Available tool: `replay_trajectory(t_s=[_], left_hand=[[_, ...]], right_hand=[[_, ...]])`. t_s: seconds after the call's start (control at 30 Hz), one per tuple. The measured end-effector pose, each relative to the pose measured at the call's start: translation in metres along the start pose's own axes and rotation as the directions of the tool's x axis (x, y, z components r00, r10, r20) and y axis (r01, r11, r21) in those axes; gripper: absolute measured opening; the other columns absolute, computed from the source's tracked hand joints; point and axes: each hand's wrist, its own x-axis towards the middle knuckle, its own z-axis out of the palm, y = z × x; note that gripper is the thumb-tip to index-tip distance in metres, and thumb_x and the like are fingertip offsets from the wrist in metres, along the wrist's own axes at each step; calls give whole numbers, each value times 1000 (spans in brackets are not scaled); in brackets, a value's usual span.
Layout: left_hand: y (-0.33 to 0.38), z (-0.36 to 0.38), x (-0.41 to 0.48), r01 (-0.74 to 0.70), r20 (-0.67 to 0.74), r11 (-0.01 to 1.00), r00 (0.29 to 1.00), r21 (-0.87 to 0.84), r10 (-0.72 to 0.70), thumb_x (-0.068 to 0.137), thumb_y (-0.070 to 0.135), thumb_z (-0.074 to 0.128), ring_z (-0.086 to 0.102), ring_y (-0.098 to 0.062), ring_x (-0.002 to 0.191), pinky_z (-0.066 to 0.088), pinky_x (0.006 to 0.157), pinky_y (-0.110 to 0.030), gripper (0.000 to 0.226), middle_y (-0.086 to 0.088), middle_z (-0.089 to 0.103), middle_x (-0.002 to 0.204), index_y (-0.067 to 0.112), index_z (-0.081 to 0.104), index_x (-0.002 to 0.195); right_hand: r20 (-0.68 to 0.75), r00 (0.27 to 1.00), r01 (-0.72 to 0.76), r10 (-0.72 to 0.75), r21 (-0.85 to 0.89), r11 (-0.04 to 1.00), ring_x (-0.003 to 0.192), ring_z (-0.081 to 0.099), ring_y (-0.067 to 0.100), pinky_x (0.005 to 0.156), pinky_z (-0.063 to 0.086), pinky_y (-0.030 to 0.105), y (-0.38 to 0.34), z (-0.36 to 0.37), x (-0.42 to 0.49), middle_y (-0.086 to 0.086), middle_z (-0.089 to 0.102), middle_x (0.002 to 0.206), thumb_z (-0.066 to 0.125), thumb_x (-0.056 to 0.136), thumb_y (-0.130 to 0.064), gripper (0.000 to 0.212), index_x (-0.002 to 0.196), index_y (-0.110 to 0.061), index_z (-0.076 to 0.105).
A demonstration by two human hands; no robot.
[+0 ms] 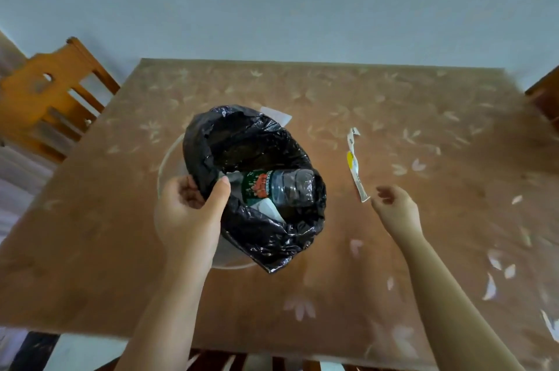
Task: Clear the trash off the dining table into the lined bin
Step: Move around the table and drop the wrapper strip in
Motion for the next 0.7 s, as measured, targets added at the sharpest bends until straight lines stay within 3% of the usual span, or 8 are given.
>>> replay_trajectory(t_s=[0.1,0.2,0.37,0.6,0.7], left_hand=[[-2,12,9,-7,24,1000,1000,-3,7,58,47,67,51,-7,57,43,57,-29,17,20,54,56,36,54,60],[-5,21,15,-6,9,1000,1000,-9,6,58,43,69,47,-7,58,42,56,-26,15,21,51,55,37,55,58],[-10,24,17,3,-35,998,999,-61,-5,65,29,69,46,-4,59,40,56,-19,14,20,51,56,33,56,62],[-8,22,13,23,-67,998,997,-53,-26,65,27,68,46,-13,64,41,59,-27,16,20,50,56,25,52,67],[-8,21,10,38,-77,996,996,-77,-44,65,26,68,49,-16,68,43,64,-31,16,11,51,65,22,53,70]], right_hand=[[22,999,-50,50,-19,999,91,56,22,77,41,30,19,19,28,12,60,109,63,79,-22,33,108,-8,58],[29,992,-122,123,-38,992,86,55,21,74,40,30,31,38,47,11,57,110,60,80,-29,35,108,-8,57],[63,983,-166,171,-76,983,89,53,27,74,41,34,40,60,62,13,55,107,61,78,-22,28,102,-9,57],[60,991,-118,123,-86,989,79,50,26,73,40,33,47,69,58,16,53,101,56,81,-13,17,97,-10,61],[74,993,-83,87,-64,995,81,51,26,72,38,31,49,66,49,16,57,94,57,79,-10,14,91,-7,63]])
